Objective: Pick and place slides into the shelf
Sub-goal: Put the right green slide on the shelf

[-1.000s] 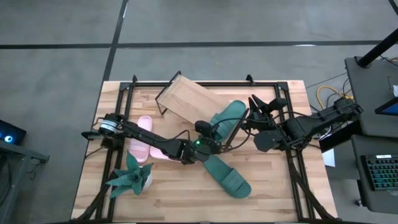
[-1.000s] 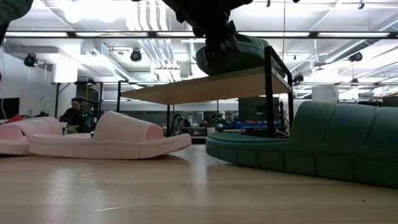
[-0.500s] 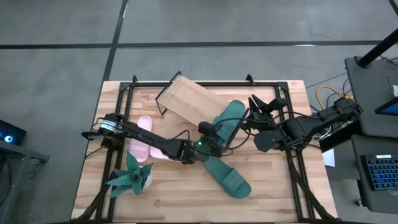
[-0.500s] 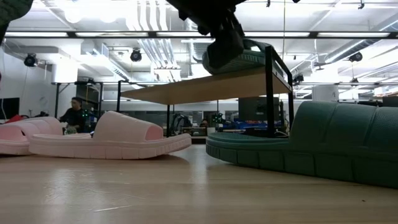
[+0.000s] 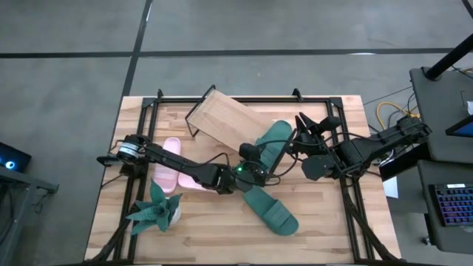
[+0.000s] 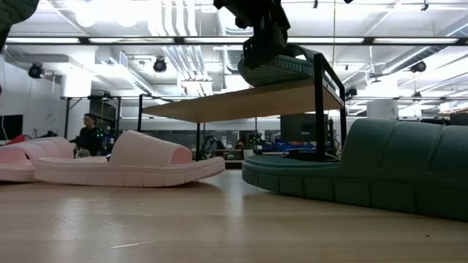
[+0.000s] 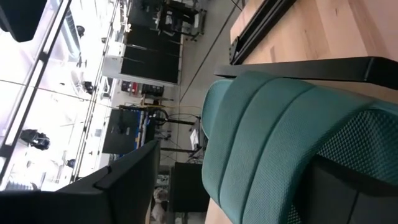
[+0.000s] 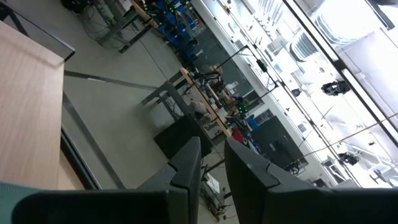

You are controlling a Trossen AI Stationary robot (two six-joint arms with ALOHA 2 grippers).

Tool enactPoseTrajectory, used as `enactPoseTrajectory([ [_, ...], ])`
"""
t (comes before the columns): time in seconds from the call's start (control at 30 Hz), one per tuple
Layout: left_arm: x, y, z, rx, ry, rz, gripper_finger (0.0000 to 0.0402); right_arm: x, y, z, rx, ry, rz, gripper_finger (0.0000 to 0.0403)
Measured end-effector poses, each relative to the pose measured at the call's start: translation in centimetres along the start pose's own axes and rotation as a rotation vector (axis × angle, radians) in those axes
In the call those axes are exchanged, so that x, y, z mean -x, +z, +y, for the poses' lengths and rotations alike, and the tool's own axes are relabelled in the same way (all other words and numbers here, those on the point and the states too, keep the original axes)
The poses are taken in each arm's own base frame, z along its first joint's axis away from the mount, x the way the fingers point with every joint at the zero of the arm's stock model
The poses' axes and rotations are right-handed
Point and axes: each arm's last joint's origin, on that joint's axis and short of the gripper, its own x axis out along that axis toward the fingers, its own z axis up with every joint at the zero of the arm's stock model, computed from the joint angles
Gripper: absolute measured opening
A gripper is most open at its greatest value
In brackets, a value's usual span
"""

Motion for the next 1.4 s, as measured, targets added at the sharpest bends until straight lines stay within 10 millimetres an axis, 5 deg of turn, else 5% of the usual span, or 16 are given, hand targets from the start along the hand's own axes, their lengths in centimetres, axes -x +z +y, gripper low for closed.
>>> enactPoseTrajectory([
  [1.4,0.64,0.14,-0.29,-0.053,-0.124,-0.090,0.0304,-0.01,-0.72,0.84,0.039,0.000,0.000,0.0063],
])
